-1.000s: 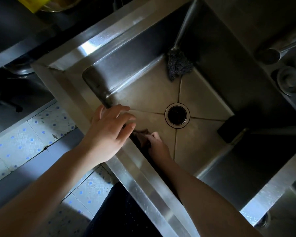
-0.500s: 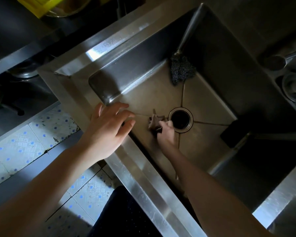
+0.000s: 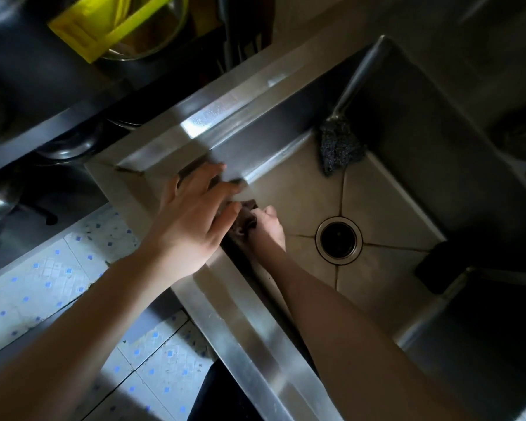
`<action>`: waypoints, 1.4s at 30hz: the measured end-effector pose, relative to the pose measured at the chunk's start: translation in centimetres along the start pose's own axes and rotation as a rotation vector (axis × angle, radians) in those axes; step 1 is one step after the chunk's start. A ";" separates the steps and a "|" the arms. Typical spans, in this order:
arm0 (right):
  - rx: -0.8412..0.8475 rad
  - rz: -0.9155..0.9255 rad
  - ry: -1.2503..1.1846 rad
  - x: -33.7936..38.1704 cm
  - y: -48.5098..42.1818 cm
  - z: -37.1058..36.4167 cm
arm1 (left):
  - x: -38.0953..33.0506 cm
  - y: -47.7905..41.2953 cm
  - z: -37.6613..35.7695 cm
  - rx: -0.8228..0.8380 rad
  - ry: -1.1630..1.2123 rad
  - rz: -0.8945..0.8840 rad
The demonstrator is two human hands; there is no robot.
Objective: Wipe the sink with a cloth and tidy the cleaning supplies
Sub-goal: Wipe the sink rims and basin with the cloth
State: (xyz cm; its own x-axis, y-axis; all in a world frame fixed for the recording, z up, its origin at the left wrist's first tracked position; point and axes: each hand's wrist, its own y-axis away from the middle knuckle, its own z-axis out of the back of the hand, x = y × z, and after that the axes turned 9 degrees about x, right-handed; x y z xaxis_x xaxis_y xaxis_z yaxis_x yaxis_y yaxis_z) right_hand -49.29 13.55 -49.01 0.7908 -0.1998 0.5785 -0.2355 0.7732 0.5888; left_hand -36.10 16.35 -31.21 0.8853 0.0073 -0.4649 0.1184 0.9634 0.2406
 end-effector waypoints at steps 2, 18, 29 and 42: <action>-0.054 -0.118 -0.049 0.7 -1.4 0.5 | 0.2 -0.6 0.1 -0.006 0.005 -0.016; -0.414 -0.313 -0.210 -4.4 1.5 3.0 | 0.0 -4.6 1.2 0.036 -0.143 -0.096; -0.089 0.171 0.516 -0.8 -5.3 4.9 | 0.6 -6.3 0.9 0.061 -0.156 -0.119; -0.263 -0.434 0.077 -7.1 -2.6 10.4 | 0.1 -6.8 1.1 0.013 -0.153 -0.143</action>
State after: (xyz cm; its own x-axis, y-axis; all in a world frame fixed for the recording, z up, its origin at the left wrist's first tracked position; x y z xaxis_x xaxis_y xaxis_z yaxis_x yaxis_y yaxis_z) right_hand -60.19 6.72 -48.77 0.8256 -0.4989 0.2635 0.2660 0.7560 0.5981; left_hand -36.30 9.47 -31.96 0.9168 -0.1712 -0.3608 0.2530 0.9480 0.1932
